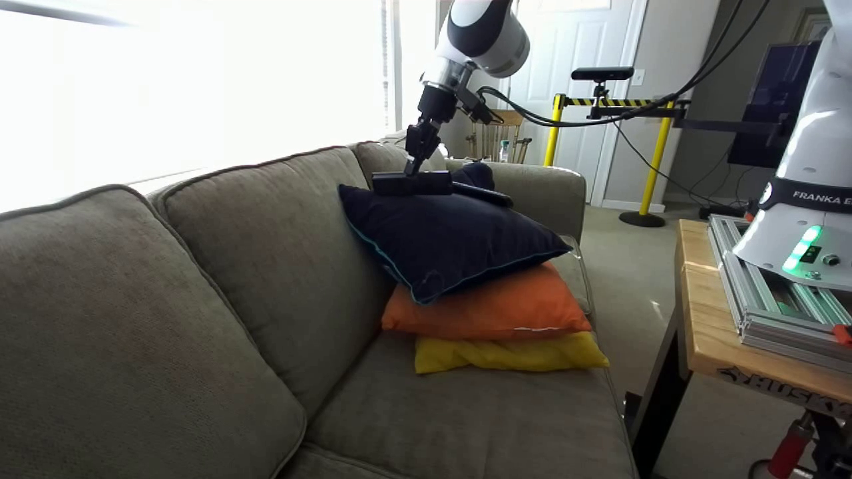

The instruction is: Move the black button to the right and move the grey button to the left

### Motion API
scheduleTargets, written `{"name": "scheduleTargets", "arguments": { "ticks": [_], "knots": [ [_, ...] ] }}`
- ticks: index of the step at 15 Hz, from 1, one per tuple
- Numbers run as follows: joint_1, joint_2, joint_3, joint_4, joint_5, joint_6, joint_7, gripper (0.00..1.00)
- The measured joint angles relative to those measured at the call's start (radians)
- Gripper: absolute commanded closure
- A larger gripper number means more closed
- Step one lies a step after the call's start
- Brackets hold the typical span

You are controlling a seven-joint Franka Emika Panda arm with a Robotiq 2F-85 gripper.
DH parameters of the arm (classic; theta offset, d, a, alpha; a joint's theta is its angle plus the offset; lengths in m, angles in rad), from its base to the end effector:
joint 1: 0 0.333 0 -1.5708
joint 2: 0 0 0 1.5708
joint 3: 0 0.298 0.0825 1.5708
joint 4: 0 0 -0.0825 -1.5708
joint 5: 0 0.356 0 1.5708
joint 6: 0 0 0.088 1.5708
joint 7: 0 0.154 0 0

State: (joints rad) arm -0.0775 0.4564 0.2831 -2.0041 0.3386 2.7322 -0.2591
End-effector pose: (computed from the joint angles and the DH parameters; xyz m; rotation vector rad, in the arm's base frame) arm 0.6096 0.1168 0.2240 -2.8210 -0.1779 -0.3982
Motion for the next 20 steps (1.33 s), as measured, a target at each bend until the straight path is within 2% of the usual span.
{"name": "scheduleTargets", "arguments": {
  "ticks": [10, 17, 18, 20],
  "knots": [
    [0.016, -0.032, -0.045, 0.000, -0.009, 0.000, 0.000, 0.96],
    [0.048, -0.051, -0.091, -0.010, -0.072, 0.000, 0.028, 0.96],
    [0.056, -0.049, -0.095, -0.013, -0.079, -0.001, 0.034, 0.66],
    [0.068, -0.048, -0.103, -0.014, -0.086, -0.004, 0.042, 0.52]
  ]
}}
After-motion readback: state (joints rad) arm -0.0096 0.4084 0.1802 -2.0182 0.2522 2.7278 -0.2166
